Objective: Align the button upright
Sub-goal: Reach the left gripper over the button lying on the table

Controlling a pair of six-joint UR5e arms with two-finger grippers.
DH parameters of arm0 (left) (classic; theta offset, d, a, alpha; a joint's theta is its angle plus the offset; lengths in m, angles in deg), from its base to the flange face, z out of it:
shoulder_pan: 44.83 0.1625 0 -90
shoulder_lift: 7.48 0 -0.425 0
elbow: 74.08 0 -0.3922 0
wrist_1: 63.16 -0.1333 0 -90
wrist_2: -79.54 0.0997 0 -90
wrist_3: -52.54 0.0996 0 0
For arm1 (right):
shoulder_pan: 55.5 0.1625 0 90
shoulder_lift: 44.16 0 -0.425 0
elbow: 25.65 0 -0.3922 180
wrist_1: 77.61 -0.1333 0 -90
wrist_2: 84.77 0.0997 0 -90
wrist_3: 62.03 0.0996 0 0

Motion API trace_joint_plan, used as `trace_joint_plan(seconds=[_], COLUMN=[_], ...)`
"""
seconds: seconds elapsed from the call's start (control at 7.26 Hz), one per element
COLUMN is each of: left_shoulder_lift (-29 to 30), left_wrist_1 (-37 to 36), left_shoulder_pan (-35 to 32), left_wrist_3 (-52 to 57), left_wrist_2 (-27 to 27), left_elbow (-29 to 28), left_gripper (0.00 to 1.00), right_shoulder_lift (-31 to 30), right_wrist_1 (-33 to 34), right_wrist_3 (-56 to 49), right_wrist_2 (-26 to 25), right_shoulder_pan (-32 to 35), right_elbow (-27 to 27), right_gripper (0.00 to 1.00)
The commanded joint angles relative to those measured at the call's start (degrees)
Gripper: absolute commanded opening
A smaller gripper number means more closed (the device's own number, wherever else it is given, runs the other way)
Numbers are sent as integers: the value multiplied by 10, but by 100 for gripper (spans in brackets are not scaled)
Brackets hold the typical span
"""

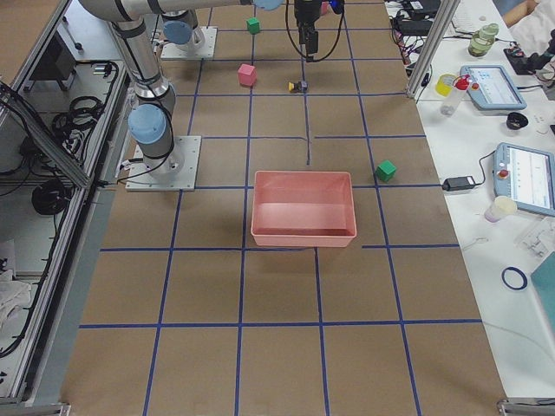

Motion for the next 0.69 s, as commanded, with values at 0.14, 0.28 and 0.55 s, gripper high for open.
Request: trace_joint_plan(seconds=[0.14, 0.28, 0.55], left_shoulder_lift=[36, 52, 89], left_wrist_1=[-161, -180, -233], left_shoulder_pan=[-97, -140, -192], left_wrist_3=[-135, -176, -239], left_wrist_2=[89, 141, 165], left_elbow=[70, 70, 74], left_gripper=[100, 100, 96], right_shoulder_lift=[2, 2, 3], right_wrist_1=[3, 3, 3], right_wrist_3=[0, -1, -5], right_wrist_2=[6, 7, 8], right_shoulder_pan=[-1, -1, -2], right_elbow=[5, 5, 5], right_gripper=[100, 100, 100])
